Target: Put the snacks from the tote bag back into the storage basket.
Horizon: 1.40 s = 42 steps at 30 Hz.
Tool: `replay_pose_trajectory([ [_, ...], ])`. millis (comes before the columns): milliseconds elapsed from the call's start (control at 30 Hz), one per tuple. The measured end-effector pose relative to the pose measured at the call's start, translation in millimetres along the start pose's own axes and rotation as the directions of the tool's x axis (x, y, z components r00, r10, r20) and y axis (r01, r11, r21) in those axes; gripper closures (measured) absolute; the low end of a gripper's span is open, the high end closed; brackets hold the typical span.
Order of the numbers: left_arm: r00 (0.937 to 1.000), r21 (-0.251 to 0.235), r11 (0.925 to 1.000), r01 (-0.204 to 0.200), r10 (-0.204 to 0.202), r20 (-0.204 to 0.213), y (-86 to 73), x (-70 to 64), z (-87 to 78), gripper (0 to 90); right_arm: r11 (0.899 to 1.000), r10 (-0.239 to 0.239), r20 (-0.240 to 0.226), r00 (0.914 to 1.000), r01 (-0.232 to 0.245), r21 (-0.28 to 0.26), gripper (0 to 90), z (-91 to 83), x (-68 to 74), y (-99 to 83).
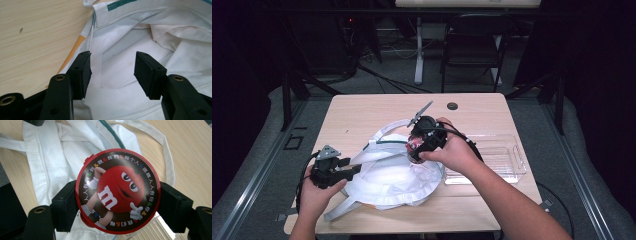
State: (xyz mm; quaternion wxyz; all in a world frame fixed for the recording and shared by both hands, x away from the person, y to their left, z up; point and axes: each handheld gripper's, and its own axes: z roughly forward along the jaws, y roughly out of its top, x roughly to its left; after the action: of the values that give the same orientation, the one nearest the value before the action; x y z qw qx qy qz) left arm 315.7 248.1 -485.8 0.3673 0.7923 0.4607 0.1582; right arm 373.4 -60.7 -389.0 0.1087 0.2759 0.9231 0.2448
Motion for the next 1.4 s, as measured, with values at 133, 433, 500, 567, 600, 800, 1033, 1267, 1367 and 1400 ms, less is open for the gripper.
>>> replay_pose_trajectory([
  [133,1.0000,0.004,1.0000,0.001,-0.001,0.003,-0.4,0.4,1.0,47.5,1.000,0.006,0.010,0.9999,-0.006,0.000,25.3,-7.1,-5.9,-3.5],
  [433,0.9999,-0.003,0.9999,0.012,-0.012,0.008,-3.2,4.1,2.5,47.5,0.999,0.034,0.010,0.9994,-0.034,0.001,25.3,-15.1,-21.0,-8.3],
  [500,0.9999,-0.003,0.9999,0.011,-0.011,0.007,-2.8,3.4,1.1,47.5,0.999,0.034,0.016,0.9993,-0.035,0.003,25.4,-17.8,-23.7,-8.5],
  [567,1.0000,-0.002,1.0000,0.007,-0.007,0.005,-2.1,3.1,-0.5,47.3,0.999,0.037,0.016,0.9992,-0.037,0.001,25.4,-19.7,-25.8,-8.9],
  [600,1.0000,-0.005,1.0000,0.006,-0.006,0.005,-1.8,2.8,-1.2,47.1,0.999,0.038,0.019,0.9991,-0.038,0.001,25.4,-20.7,-26.4,-9.1],
  [800,1.0000,-0.019,0.9998,0.009,-0.009,-0.003,-1.2,2.2,-4.5,47.1,0.999,0.049,0.026,0.9985,-0.049,0.005,25.3,-23.5,-32.4,-11.8],
  [1033,1.0000,-0.020,0.9998,0.003,-0.004,-0.009,-1.1,2.1,-8.2,47.1,0.998,0.065,0.039,0.9971,-0.065,0.008,25.3,-25.6,-43.9,-15.9],
  [1267,0.9998,-0.034,0.9994,0.006,-0.006,-0.020,-1.2,1.3,-13.0,47.1,0.996,0.082,0.051,0.9953,-0.083,0.016,25.3,-24.6,-55.2,-23.3],
  [1367,0.9997,-0.027,0.9996,0.004,-0.004,-0.023,-1.7,2.4,-13.6,47.1,0.996,0.087,0.054,0.9948,-0.088,0.024,25.4,-23.8,-61.6,-26.8],
  [1400,0.9997,-0.027,0.9996,0.008,-0.009,-0.022,-2.1,2.5,-13.5,47.2,0.995,0.094,0.057,0.9939,-0.095,0.019,25.4,-23.1,-63.5,-28.5],
])
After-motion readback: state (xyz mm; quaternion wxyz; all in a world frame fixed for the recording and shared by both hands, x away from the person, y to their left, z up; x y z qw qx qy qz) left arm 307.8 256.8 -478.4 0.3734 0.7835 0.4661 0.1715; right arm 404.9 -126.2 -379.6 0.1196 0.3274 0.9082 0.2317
